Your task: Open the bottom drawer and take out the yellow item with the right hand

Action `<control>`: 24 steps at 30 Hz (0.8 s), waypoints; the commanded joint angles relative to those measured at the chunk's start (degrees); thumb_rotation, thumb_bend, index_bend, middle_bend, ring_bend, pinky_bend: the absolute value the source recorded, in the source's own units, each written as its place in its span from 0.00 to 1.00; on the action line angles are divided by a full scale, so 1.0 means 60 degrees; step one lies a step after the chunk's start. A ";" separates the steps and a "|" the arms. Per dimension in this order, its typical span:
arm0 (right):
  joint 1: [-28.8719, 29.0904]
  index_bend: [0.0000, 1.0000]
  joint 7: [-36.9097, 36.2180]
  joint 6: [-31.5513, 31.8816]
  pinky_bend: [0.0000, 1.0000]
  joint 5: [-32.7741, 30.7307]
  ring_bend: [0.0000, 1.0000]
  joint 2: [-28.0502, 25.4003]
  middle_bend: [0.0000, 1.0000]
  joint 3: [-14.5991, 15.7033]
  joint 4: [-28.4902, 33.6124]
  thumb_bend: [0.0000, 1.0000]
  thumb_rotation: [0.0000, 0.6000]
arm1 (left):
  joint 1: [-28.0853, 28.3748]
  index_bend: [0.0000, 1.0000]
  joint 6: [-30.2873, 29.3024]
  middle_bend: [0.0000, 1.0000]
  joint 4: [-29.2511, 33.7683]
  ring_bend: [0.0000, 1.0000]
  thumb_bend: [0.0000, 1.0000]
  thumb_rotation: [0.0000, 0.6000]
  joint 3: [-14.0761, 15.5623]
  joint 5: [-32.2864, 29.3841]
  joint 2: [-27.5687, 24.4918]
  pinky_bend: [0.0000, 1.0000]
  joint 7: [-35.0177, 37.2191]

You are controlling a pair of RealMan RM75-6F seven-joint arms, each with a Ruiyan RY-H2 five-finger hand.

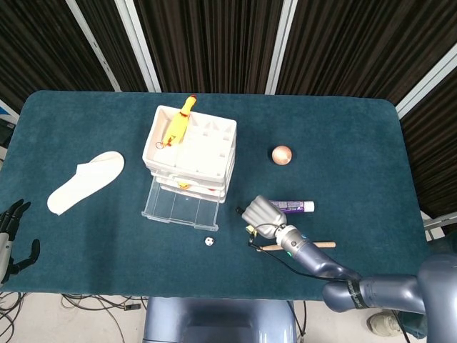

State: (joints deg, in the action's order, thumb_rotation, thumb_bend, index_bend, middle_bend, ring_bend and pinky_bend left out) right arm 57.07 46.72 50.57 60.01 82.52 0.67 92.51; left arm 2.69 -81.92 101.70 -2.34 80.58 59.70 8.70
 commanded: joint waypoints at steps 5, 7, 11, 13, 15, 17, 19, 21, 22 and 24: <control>-0.1328 0.26 -0.0205 0.2327 0.89 -0.1001 0.79 -0.1795 0.65 -0.0204 0.2341 0.21 1.00 | -0.0008 0.03 -0.0056 0.00 0.0013 0.00 0.51 1.00 -0.0002 0.0049 0.0021 0.01 -0.0048; -0.1897 0.25 -0.0472 0.3191 0.74 -0.0932 0.68 -0.2324 0.52 -0.0158 0.2836 0.21 1.00 | -0.0012 0.03 -0.0085 0.00 0.0012 0.00 0.51 1.00 -0.0005 0.0063 0.0041 0.01 -0.0093; -0.2963 0.21 -0.1332 0.4385 0.50 -0.0344 0.50 -0.3084 0.33 0.0105 0.3347 0.21 1.00 | -0.0020 0.03 -0.0122 0.00 0.0005 0.00 0.51 1.00 0.0002 0.0079 0.0080 0.00 -0.0215; -0.3546 0.18 -0.1749 0.5006 0.41 0.0193 0.41 -0.3353 0.24 0.0332 0.3428 0.20 1.00 | -0.0028 0.03 -0.0192 0.00 -0.0006 0.00 0.51 1.00 -0.0015 0.0099 0.0121 0.00 -0.0315; -0.4057 0.15 -0.2052 0.5553 0.35 0.0783 0.35 -0.3455 0.19 0.0588 0.3343 0.18 1.00 | -0.0037 0.03 -0.0250 0.00 -0.0020 0.00 0.51 1.00 -0.0028 0.0113 0.0158 0.00 -0.0405; -0.4486 0.12 -0.2303 0.6016 0.32 0.1280 0.31 -0.3468 0.15 0.0799 0.3194 0.17 1.00 | -0.0046 0.03 -0.0298 0.00 -0.0044 0.00 0.51 1.00 -0.0037 0.0125 0.0182 0.00 -0.0475; -0.5058 0.10 -0.2622 0.6673 0.30 0.1882 0.29 -0.3388 0.14 0.1033 0.2879 0.15 1.00 | -0.0059 0.03 -0.0374 0.00 -0.0072 0.00 0.51 1.00 -0.0056 0.0148 0.0211 0.00 -0.0545; -0.5619 0.09 -0.2949 0.7285 0.28 0.2444 0.28 -0.3202 0.13 0.1203 0.2446 0.14 1.00 | -0.0074 0.03 -0.0487 0.00 -0.0128 0.00 0.51 1.00 -0.0081 0.0201 0.0247 0.00 -0.0657; -0.5777 0.08 -0.3045 0.7431 0.27 0.2593 0.28 -0.3142 0.13 0.1251 0.2319 0.14 1.00 | -0.0080 0.03 -0.0529 0.00 -0.0149 0.00 0.51 1.00 -0.0089 0.0226 0.0262 0.00 -0.0697; -0.6253 0.08 -0.3380 0.7780 0.27 0.2905 0.28 -0.2983 0.12 0.1401 0.2050 0.14 1.00 | -0.0089 0.03 -0.0626 0.00 -0.0220 0.00 0.51 1.00 -0.0105 0.0283 0.0298 0.00 -0.0847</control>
State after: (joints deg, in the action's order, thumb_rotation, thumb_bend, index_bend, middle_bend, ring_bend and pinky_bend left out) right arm 22.93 29.22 94.48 74.65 63.54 7.30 107.31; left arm 2.21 -85.39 100.63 -2.88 82.06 61.34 4.03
